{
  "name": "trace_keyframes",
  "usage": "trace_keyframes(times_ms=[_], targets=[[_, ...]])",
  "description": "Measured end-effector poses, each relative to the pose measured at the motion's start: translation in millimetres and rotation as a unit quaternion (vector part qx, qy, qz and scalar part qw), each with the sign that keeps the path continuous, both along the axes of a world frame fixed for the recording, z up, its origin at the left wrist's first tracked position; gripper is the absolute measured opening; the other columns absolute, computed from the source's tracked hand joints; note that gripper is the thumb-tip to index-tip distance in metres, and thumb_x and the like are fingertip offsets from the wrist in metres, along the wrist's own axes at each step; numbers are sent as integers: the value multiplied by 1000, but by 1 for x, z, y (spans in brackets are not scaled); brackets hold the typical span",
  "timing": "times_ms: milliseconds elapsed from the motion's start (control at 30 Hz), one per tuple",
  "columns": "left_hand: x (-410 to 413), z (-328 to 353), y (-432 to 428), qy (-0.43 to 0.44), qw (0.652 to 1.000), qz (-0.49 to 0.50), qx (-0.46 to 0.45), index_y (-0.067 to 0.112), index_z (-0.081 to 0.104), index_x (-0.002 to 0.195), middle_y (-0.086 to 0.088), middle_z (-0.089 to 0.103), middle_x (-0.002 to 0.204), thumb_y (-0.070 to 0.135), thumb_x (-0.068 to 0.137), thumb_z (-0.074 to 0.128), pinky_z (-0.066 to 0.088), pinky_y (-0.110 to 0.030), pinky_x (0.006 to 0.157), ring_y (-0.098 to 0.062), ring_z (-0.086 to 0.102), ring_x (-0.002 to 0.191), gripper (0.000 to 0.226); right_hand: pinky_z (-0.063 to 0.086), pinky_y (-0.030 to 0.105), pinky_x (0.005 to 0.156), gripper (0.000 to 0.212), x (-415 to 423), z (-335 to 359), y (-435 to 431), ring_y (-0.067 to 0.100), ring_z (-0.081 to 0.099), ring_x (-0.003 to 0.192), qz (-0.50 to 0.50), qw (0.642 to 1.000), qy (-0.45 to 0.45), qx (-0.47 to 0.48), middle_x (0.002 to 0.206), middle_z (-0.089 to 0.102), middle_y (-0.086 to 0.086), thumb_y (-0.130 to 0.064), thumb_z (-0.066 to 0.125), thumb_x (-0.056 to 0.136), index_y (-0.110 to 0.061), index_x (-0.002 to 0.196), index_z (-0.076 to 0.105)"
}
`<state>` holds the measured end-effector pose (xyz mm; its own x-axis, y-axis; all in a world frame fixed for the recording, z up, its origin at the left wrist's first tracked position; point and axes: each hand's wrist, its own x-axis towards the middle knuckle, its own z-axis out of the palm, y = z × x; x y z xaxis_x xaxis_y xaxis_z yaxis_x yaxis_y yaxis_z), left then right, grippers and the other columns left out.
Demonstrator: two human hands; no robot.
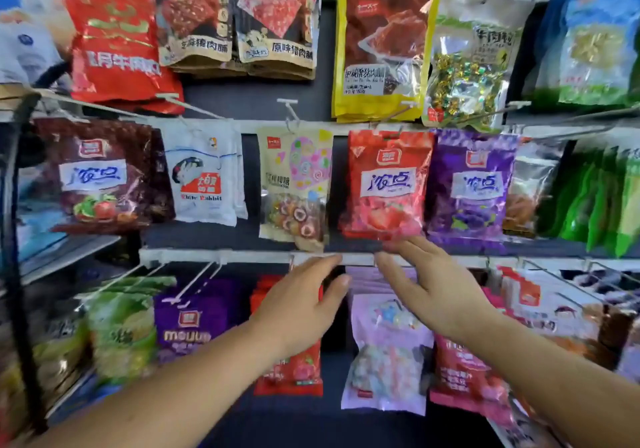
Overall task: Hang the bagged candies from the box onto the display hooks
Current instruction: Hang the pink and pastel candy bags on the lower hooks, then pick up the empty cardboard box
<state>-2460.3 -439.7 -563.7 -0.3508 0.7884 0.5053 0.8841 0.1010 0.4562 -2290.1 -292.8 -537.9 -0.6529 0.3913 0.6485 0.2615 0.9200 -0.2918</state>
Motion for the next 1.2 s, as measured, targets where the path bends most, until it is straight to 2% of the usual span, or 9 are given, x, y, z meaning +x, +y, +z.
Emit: trace_keyframes(times_ms=[133,267,433,567,667,800,867,1000,1200], targets=[[6,-67,-66,-43,999,24,-10,25,51,144,6,58,143,61,94,35,45,-35,108,-11,54,131,64,54,39,87,55,-28,-72,-69,8,61,106,103,991,-71,-45,110,64,-18,-70,29,97,-34,110,69],[0,-134,-115,-86,994,60,-33,21,54,141,2,61,139,37,99,51,45,-32,106,-11,57,125,46,53,37,92,50,-49,-146,-112,9,63,112,171,975,-121,-75,115,67,-16,-64,34,99,-33,118,69],[11,-235,-181,-150,973,146,-97,22,47,148,4,53,149,55,100,36,42,-38,112,-13,50,137,60,50,32,94,50,-69,-239,-153,6,61,113,206,937,-204,-196,119,68,-15,-65,35,100,-33,120,68],[49,-324,-242,-255,921,257,-146,21,48,147,0,56,146,50,104,39,41,-37,113,-15,52,133,53,47,34,103,51,-71,-333,-182,12,59,120,187,887,-321,-275,126,65,-8,-63,38,101,-29,126,67],[85,-378,-273,-323,867,319,-207,21,45,149,-3,53,148,50,105,35,37,-35,116,-19,48,137,53,42,42,110,80,-63,-403,-187,19,53,132,140,846,-441,-264,132,57,-10,-87,16,88,-38,133,60],[126,-433,-298,-314,801,395,-322,23,53,137,-4,57,140,55,103,27,37,-43,112,-25,48,133,53,13,52,127,75,-48,-455,-199,30,10,158,111,776,-539,-308,171,13,0,-80,20,94,-41,156,34],[142,-452,-308,-338,767,417,-352,25,53,135,-4,50,146,57,103,22,29,-52,116,-28,36,143,55,3,52,128,76,-46,-464,-205,30,-2,159,99,763,-552,-321,173,1,1,-79,21,94,-40,159,27],[158,-473,-330,-416,741,408,-334,25,40,149,-6,10,169,59,103,18,8,-65,122,-27,-7,157,62,9,57,127,97,-48,-484,-218,31,-1,159,47,764,-539,-350,173,1,2,-99,15,74,-50,157,23],[125,-484,-369,-373,744,461,-307,24,37,151,-5,-6,170,65,99,23,-5,-66,119,-24,-18,155,68,14,52,126,90,-49,-483,-261,28,5,158,113,760,-543,-340,172,-6,-5,-91,25,83,-46,161,14]])
